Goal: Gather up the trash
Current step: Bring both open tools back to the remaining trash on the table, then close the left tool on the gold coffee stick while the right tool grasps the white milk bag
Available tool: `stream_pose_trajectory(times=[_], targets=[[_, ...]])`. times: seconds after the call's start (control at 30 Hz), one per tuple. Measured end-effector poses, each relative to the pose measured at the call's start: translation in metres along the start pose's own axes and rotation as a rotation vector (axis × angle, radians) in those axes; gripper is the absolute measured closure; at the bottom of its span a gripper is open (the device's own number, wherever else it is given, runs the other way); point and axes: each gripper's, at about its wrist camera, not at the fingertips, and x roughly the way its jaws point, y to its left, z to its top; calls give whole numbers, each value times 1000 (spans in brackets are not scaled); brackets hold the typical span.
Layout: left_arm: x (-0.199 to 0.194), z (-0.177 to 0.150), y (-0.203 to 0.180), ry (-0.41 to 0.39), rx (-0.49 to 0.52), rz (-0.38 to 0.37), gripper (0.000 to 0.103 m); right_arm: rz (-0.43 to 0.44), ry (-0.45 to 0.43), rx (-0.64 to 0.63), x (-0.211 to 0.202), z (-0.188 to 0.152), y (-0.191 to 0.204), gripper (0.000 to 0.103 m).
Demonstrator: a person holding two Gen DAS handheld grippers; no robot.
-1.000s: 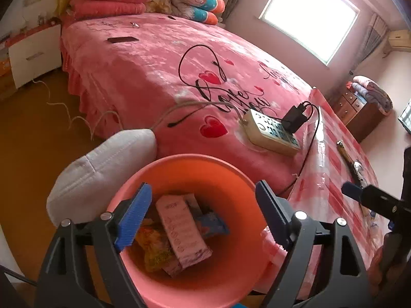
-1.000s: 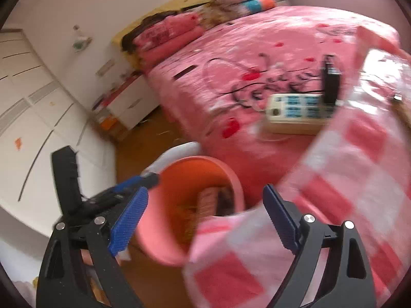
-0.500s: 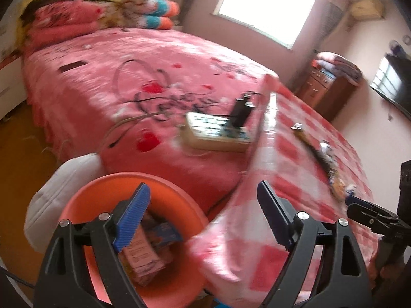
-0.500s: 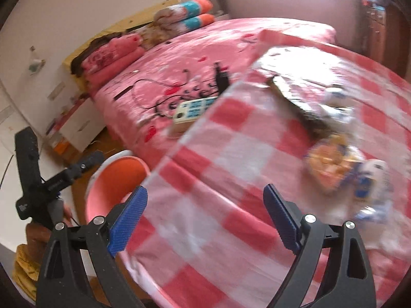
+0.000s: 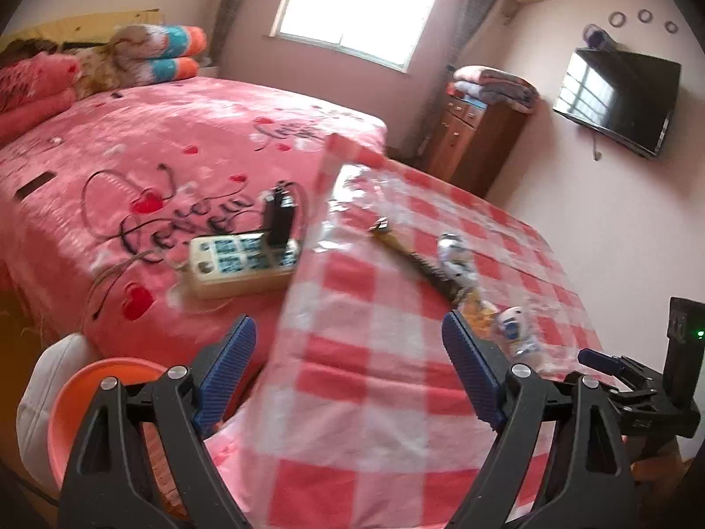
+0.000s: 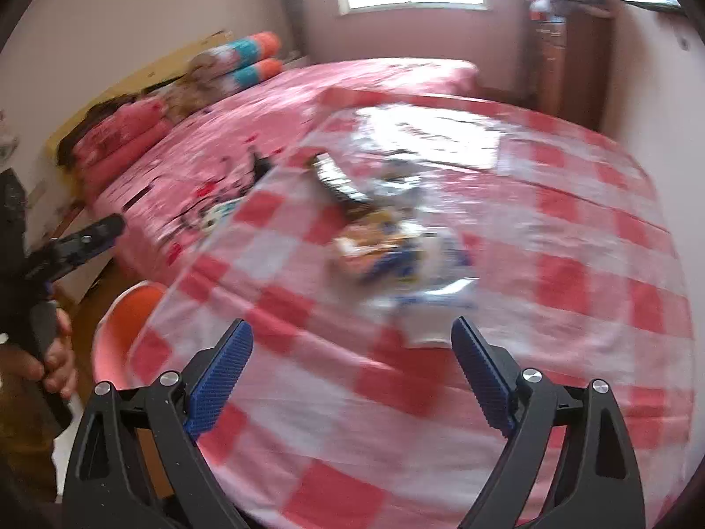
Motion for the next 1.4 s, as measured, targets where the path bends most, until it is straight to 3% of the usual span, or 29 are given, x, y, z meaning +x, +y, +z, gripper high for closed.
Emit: stream_pose_trajectory(times=[0.2, 0.37, 0.63, 0.97, 1.23, 1.4], targets=[[9, 10, -33, 26, 49, -14, 16, -40, -21, 67, -12, -3, -34, 9], [28, 14, -52, 64, 38, -8, 16, -23, -55, 94, -13, 5, -53, 8], [85, 24, -76, 140, 9, -15, 16, 33, -12, 126, 12, 22, -81, 8], [171, 46, -93, 213, -7, 60, 17, 82, 54, 120, 53, 29, -77, 8], [222, 58, -79, 283, -63, 131, 31, 89, 45, 59, 63, 27, -67, 8], [236, 62, -80, 298, -58, 152, 35, 78, 37, 25, 67, 27, -65, 8]])
